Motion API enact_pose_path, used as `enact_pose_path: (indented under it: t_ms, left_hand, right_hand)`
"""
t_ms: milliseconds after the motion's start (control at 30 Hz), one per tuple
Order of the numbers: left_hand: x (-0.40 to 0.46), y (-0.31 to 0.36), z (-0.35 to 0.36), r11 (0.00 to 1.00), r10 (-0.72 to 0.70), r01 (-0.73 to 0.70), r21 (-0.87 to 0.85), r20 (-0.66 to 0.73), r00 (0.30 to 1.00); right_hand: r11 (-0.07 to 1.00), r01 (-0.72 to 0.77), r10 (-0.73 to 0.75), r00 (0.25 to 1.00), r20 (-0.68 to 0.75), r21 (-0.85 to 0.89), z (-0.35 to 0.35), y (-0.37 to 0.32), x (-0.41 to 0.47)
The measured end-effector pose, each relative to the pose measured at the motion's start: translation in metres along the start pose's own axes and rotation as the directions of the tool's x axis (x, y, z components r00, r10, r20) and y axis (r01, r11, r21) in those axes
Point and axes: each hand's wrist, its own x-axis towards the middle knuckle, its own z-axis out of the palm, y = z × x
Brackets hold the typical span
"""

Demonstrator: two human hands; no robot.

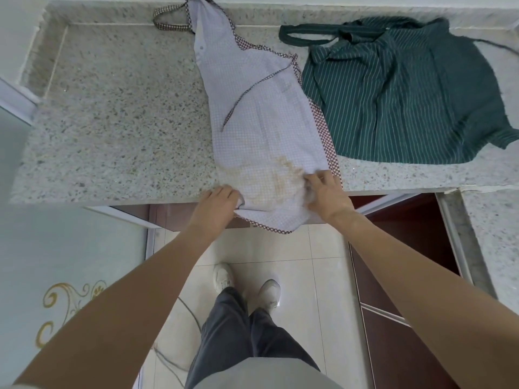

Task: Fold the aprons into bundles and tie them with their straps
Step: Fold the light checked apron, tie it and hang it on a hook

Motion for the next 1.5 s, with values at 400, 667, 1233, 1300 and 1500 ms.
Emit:
enact_pose_path:
  t_ms: [400, 667, 1233, 1300, 1500]
  left_hand:
    - [0.005, 0.009, -0.04, 0.936, -0.044, 0.002, -0.351, -0.112, 0.993]
    - [0.006, 0.027, -0.056, 0.848, -0.304, 0.237, -0.474, -0.069, 0.95]
    - [0.011, 0.025, -0.069, 0.492, -0.55, 0.267, -0.828, -0.058, 0.833]
    - [0.009, 0.027, -0.071, 0.587, -0.513, 0.256, -0.768, -0.109, 0.851]
    - [0.002, 0.033, -0.076, 0.962, -0.257, 0.259, 0.088, -0.038, 0.966]
  right_hand:
    - [0.999, 0.025, -0.018, 0.98, 0.199, -0.032, 0.004, 0.001, -0.004]
    - [0.516, -0.44, 0.607, 0.793, 0.048, 0.735, 0.023, 0.002, -0.019]
    - [0.23, -0.309, 0.525, 0.838, 0.15, 0.923, -0.014, 0.022, -0.007]
    - [0.295, -0.312, 0.558, 0.824, 0.102, 0.903, -0.017, 0.026, -0.008]
    - [0.417, -0.356, 0.592, 0.804, 0.046, 0.836, -0.011, 0.028, -0.01]
